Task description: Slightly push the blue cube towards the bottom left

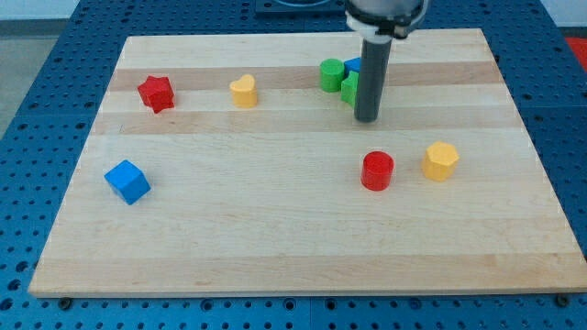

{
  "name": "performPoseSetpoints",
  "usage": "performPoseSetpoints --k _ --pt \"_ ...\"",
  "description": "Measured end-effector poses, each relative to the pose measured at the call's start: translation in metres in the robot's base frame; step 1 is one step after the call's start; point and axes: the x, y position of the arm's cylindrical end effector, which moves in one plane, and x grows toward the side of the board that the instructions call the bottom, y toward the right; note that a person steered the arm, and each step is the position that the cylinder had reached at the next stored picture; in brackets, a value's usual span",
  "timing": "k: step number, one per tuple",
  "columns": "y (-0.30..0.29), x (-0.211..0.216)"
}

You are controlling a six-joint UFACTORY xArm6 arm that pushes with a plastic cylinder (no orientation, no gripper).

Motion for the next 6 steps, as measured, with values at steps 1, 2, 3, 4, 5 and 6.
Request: performPoseSetpoints --k 1,2,3,4,5,6 --pt "-0.058 0.011" --pt "-0.12 -0.002" --pt "-0.205 0.006" --pt "-0.27 0.049" --pt "-0.279 0.099" --pt "-0.257 0.114"
